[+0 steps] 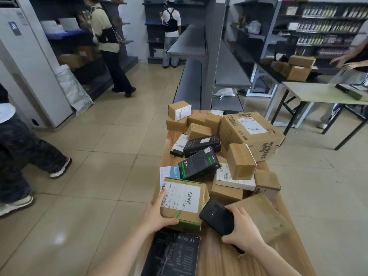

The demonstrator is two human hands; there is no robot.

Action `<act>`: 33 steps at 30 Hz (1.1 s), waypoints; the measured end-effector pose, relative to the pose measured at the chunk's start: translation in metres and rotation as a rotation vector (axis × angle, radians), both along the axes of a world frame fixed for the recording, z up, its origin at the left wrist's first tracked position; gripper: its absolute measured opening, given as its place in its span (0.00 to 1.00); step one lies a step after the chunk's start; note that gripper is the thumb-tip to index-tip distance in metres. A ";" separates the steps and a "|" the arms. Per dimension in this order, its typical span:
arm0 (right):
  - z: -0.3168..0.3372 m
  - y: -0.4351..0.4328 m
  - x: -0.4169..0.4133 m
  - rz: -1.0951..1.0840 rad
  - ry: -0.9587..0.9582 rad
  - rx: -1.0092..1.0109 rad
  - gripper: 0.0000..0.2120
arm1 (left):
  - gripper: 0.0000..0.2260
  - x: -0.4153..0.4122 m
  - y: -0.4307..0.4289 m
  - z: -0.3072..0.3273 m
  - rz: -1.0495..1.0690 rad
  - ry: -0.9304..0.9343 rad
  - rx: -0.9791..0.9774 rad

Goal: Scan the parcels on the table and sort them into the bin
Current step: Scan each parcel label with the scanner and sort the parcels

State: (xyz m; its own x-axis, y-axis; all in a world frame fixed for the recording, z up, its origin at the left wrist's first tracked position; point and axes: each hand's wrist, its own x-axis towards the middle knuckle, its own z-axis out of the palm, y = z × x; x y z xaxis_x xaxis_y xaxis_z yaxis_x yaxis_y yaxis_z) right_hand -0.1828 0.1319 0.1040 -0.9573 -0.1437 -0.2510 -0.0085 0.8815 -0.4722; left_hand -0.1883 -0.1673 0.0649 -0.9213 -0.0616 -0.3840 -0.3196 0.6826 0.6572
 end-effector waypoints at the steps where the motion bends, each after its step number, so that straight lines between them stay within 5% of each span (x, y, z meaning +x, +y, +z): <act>1: -0.001 -0.001 0.001 0.005 0.000 0.002 0.43 | 0.55 0.000 0.001 0.000 -0.005 -0.010 0.017; 11: 0.004 0.008 0.002 0.016 0.017 0.020 0.43 | 0.50 -0.004 0.018 0.001 0.042 0.016 0.075; 22: 0.018 0.030 0.000 0.077 0.095 0.115 0.43 | 0.46 -0.017 0.023 0.041 -0.129 0.220 -0.307; 33: 0.021 0.039 -0.002 0.090 0.074 0.145 0.39 | 0.46 -0.015 0.023 0.042 -0.145 0.240 -0.318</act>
State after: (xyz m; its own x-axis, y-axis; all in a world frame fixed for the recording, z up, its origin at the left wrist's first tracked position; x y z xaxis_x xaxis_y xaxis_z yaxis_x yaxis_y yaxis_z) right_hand -0.1849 0.1709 0.1253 -0.9588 -0.1973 -0.2046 -0.1208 0.9345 -0.3349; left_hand -0.2034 -0.1441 0.1073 -0.9901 -0.0056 -0.1402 -0.0689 0.8901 0.4505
